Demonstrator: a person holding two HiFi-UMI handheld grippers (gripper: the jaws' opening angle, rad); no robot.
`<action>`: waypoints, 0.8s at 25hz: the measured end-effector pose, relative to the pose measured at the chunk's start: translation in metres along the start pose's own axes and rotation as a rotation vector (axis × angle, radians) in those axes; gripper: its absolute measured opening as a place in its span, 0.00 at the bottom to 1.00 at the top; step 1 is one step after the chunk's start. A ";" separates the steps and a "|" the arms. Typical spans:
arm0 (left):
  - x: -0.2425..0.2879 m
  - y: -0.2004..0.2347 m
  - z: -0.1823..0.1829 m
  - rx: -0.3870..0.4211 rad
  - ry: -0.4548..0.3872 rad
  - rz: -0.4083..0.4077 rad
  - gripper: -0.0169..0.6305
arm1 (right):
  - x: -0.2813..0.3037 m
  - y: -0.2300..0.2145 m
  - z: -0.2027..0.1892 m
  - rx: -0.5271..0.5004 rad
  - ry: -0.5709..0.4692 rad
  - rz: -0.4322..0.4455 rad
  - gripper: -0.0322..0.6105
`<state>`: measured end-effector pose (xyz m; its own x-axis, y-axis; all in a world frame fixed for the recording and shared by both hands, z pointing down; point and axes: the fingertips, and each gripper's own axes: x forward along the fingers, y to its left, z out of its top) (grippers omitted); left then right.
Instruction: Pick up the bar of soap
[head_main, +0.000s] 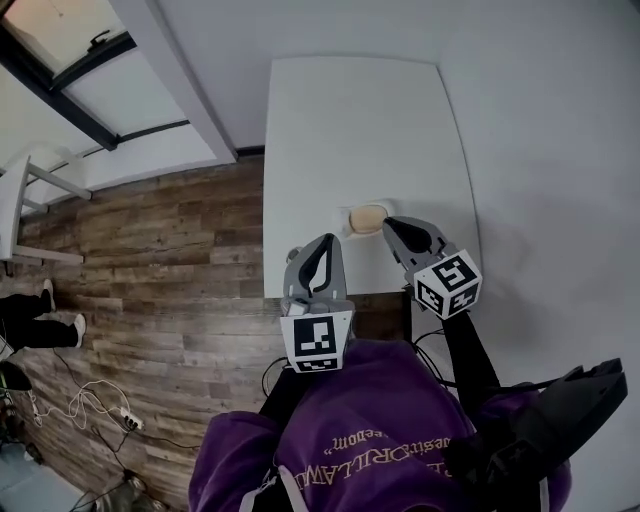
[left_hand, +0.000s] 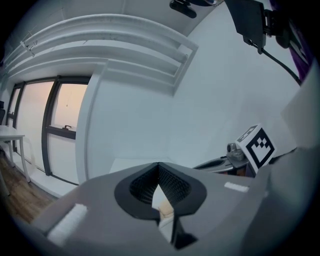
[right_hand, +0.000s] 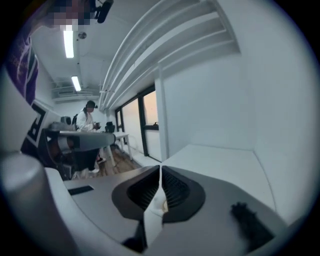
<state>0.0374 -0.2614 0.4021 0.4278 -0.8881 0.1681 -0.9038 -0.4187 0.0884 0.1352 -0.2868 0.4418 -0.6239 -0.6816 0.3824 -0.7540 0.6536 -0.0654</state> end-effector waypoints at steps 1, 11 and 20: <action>0.003 0.006 0.000 -0.005 0.001 0.006 0.04 | 0.010 -0.002 -0.005 -0.035 0.041 0.028 0.06; 0.020 0.062 -0.003 -0.052 -0.001 0.083 0.04 | 0.078 -0.012 -0.078 -0.396 0.530 0.269 0.36; 0.026 0.083 -0.006 -0.066 0.003 0.100 0.04 | 0.100 -0.016 -0.129 -0.644 0.826 0.391 0.44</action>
<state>-0.0261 -0.3176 0.4199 0.3358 -0.9241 0.1823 -0.9395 -0.3147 0.1355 0.1115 -0.3225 0.5998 -0.2863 -0.1201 0.9506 -0.1391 0.9868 0.0828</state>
